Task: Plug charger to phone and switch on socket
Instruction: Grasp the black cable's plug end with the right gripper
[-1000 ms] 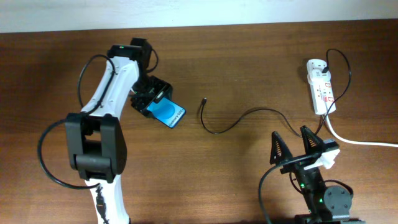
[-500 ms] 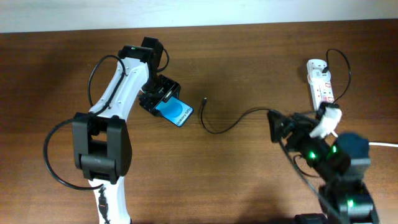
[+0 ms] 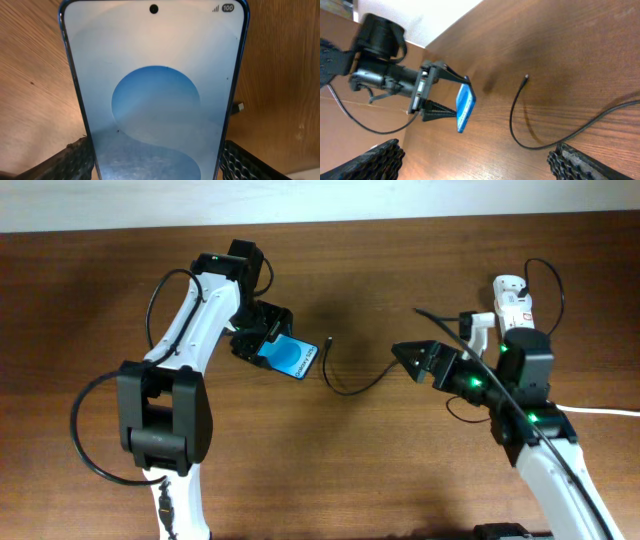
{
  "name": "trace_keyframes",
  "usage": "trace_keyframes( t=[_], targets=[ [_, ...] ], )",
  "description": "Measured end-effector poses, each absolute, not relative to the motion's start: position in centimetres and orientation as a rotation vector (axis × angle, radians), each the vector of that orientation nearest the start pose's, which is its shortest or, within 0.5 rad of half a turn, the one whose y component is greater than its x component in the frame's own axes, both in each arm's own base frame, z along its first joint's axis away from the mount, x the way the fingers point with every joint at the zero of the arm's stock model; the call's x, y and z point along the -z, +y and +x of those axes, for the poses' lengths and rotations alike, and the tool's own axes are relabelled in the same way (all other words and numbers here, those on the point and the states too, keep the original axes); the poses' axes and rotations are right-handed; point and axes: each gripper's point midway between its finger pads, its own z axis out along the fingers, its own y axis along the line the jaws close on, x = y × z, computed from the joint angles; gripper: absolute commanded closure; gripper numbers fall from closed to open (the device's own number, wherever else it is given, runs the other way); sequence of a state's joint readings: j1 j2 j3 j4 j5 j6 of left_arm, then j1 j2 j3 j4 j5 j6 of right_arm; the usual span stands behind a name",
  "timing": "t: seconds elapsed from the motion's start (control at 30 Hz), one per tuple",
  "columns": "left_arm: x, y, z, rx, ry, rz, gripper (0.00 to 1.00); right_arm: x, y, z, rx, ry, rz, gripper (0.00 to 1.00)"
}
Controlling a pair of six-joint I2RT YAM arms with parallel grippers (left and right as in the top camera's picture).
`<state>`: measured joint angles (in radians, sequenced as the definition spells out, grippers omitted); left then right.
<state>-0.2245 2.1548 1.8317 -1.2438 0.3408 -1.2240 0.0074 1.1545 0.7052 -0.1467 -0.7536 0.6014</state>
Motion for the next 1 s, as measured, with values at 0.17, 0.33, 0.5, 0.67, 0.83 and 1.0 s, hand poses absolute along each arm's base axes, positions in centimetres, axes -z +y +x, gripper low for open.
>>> trace_keyframes(
  t=[0.17, 0.33, 0.5, 0.67, 0.83, 1.0],
  targets=[
    [-7.9, -15.9, 39.5, 0.483, 2.935, -1.597, 1.00, -16.3, 13.7, 34.4, -1.236, 2.244, 0.238, 0.25],
    [-7.9, -17.5, 39.3, 0.497, 2.929, -1.605, 1.00, -13.4, 17.0, 34.7, -1.297, 2.331, 0.288, 0.31],
    [-8.0, -19.0, 39.2, 0.519, 2.926, -1.602, 1.00, -12.5, 19.6, 34.4, -1.306, 2.360, 0.306, 0.30],
    [-8.0, -19.7, 38.9, 0.515, 2.931, -1.602, 1.00, -12.2, 20.9, 34.3, -1.274, 2.374, 0.377, 0.31],
    [-8.0, -21.4, 38.1, 0.508, 2.970, -1.545, 1.00, -11.9, 21.8, 34.0, -1.248, 2.380, 0.392, 0.32],
    [-8.0, -22.8, 37.2, 0.506, 3.005, -1.495, 1.00, -11.8, 21.7, 34.1, -1.231, 2.378, 0.411, 0.34]
  ],
)
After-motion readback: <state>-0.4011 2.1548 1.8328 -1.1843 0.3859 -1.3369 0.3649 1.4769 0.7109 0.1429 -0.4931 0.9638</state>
